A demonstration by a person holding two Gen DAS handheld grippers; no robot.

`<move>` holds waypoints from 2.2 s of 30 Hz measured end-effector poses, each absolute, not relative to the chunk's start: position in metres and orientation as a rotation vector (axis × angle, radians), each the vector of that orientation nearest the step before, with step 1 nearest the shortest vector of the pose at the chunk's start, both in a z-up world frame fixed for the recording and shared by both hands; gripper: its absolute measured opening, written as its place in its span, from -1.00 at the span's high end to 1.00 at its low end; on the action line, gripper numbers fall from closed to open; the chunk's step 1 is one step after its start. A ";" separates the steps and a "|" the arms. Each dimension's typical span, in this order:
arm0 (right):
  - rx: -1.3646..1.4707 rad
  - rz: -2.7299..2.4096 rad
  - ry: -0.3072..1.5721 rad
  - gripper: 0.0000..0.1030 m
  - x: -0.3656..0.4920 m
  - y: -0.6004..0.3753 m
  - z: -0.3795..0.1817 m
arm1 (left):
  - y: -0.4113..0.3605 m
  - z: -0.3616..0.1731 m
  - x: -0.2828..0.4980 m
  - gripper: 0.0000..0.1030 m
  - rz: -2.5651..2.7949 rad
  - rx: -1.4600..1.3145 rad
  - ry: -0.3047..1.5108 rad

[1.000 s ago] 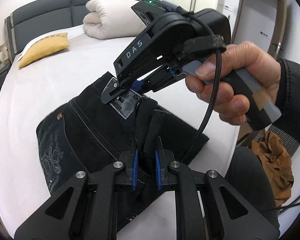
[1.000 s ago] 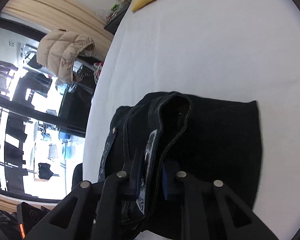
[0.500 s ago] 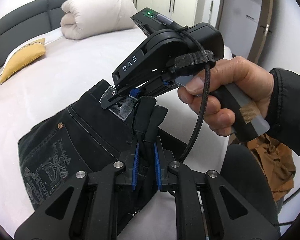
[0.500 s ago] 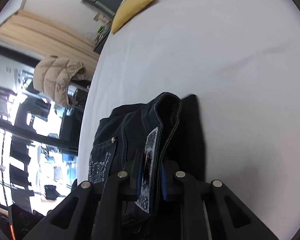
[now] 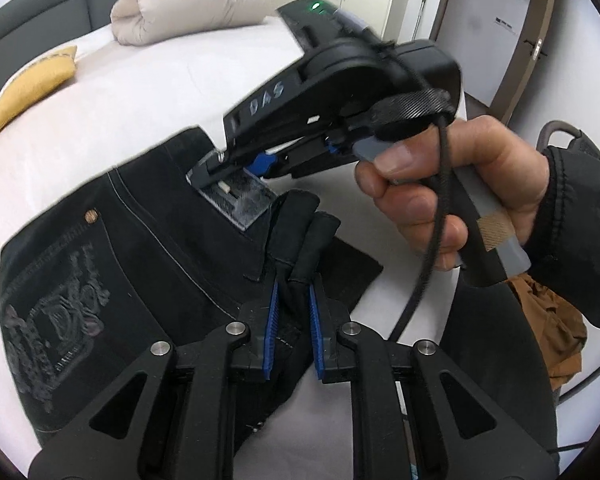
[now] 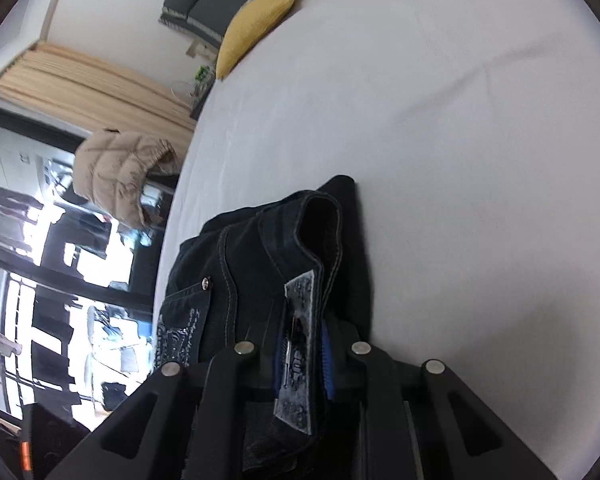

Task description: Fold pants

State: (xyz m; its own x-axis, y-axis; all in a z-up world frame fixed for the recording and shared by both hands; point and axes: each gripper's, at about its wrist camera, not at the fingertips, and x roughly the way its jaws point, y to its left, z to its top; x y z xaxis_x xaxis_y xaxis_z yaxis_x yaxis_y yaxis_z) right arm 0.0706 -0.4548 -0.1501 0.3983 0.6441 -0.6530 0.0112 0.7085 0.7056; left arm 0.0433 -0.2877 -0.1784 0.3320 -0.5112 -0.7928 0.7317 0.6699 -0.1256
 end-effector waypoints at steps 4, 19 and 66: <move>0.770 0.432 1.073 0.49 0.061 -0.470 -0.154 | -0.282 -0.174 0.046 0.63 -0.854 0.232 0.943; 0.616 0.485 1.045 0.71 0.020 -0.430 -0.091 | -0.130 -0.157 0.125 0.63 -0.704 -0.251 0.997; 0.847 0.445 0.948 -0.12 -0.018 -0.479 -0.113 | -0.051 -0.216 0.085 0.58 -0.863 -0.626 1.068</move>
State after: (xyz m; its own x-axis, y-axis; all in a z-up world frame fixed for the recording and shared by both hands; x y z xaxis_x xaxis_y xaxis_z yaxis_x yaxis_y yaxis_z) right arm -0.0179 -0.4786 -0.1126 0.5300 0.6665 -0.5244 0.0219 0.6074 0.7941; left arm 0.0846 -0.0511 -0.2162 0.2228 -0.8462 -0.4841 0.2955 0.5318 -0.7936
